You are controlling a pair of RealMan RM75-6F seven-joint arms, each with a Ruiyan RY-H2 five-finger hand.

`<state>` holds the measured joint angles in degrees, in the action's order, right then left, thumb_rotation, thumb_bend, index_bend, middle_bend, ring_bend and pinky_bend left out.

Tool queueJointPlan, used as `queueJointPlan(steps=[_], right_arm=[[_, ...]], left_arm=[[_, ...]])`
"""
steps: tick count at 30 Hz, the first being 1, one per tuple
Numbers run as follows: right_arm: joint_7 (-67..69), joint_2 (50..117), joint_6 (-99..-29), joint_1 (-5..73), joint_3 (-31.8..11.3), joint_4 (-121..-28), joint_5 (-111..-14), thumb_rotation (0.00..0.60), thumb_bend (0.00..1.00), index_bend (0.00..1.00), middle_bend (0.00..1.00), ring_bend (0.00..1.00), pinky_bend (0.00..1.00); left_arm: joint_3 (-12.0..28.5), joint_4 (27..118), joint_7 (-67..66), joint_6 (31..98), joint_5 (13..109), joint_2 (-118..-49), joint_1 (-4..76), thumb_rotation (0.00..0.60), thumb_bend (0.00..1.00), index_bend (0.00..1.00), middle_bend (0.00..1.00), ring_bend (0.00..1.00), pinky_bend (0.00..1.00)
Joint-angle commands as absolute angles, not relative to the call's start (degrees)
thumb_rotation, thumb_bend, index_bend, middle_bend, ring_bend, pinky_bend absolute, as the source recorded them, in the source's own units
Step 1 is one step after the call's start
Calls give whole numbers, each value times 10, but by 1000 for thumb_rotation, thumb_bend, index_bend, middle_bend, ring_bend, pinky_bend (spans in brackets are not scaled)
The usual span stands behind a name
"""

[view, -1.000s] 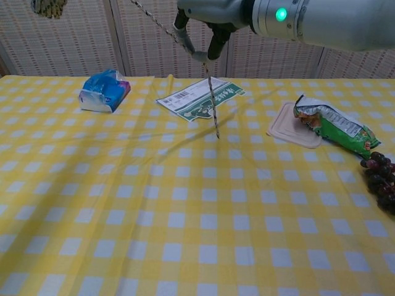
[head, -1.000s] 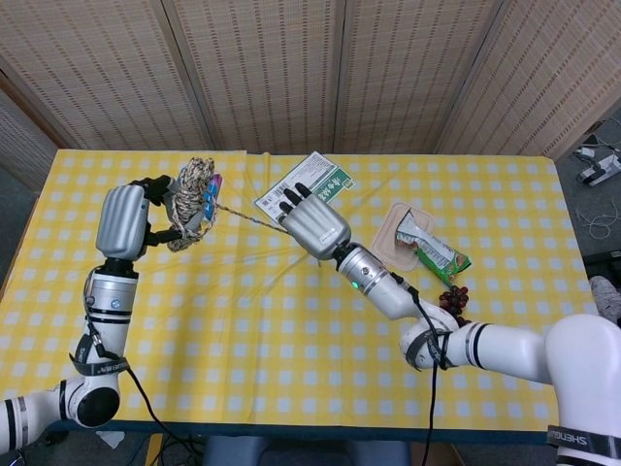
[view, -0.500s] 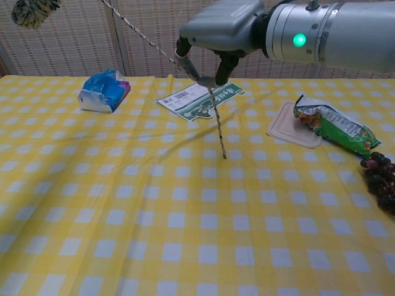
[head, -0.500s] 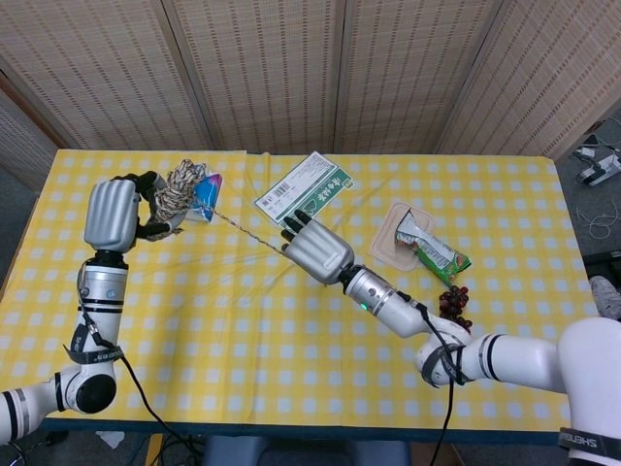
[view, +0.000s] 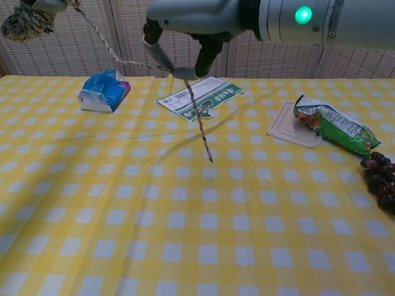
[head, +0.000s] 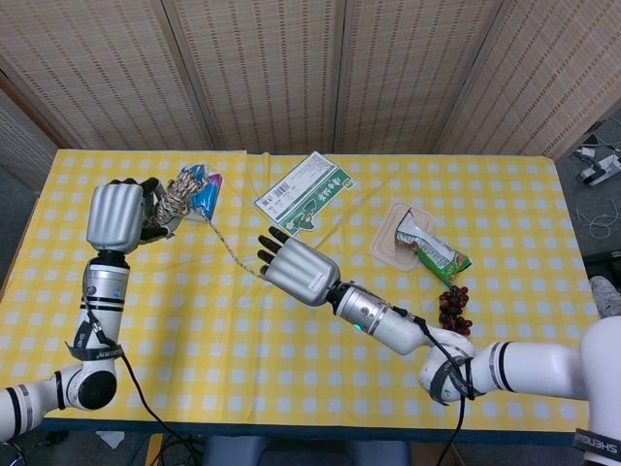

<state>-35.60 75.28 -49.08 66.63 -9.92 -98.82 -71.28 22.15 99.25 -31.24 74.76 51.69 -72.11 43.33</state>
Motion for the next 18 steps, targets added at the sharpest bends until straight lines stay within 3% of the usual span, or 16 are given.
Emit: queueJointPlan(steps=[1, 18], right_arm=[[-362, 743, -493, 676, -118, -1007, -715, 600, 431, 596, 331, 162, 168], [-343, 756, -519, 713, -203, -1011, -645, 600, 447, 596, 304, 162, 168]], left_arm=[[210, 997, -342, 748, 513, -726, 443, 505, 241, 696, 716, 535, 511], [157, 1011, -397, 750, 559, -763, 455, 519, 241, 696, 716, 535, 510]])
